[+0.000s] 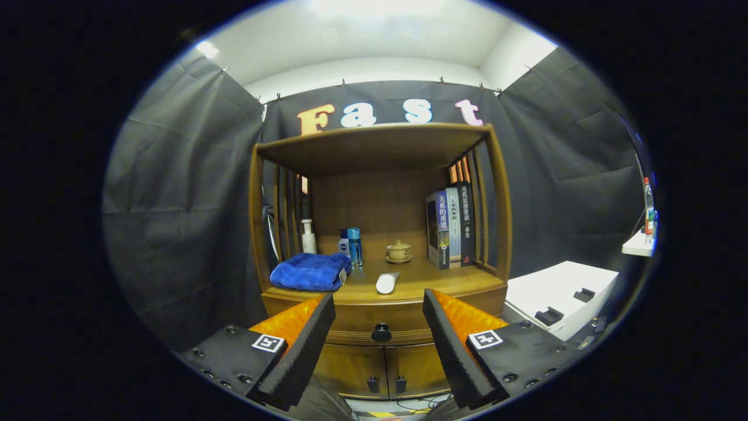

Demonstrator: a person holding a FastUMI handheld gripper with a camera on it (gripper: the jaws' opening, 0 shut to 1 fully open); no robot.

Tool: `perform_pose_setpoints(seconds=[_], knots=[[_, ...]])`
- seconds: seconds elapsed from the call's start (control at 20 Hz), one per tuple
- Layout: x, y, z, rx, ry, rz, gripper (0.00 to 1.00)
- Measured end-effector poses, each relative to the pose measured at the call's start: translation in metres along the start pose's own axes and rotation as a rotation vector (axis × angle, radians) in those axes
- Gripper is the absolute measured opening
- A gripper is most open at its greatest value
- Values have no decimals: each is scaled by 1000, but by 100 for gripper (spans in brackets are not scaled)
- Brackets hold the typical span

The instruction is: Pull open the drawer, take out the items inside it, and place them on the countertop above the cabinet.

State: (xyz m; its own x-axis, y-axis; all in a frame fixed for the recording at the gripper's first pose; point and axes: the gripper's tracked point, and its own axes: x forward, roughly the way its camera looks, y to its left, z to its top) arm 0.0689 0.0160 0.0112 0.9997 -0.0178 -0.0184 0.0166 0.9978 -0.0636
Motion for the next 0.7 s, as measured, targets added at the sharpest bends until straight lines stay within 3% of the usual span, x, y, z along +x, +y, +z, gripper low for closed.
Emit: perform_pose_setpoints(seconds=[0.3, 0.7], knots=[[-60, -20, -4, -56, -1, -43, 99], [-69, -7, -18, -58, 26, 4, 99]])
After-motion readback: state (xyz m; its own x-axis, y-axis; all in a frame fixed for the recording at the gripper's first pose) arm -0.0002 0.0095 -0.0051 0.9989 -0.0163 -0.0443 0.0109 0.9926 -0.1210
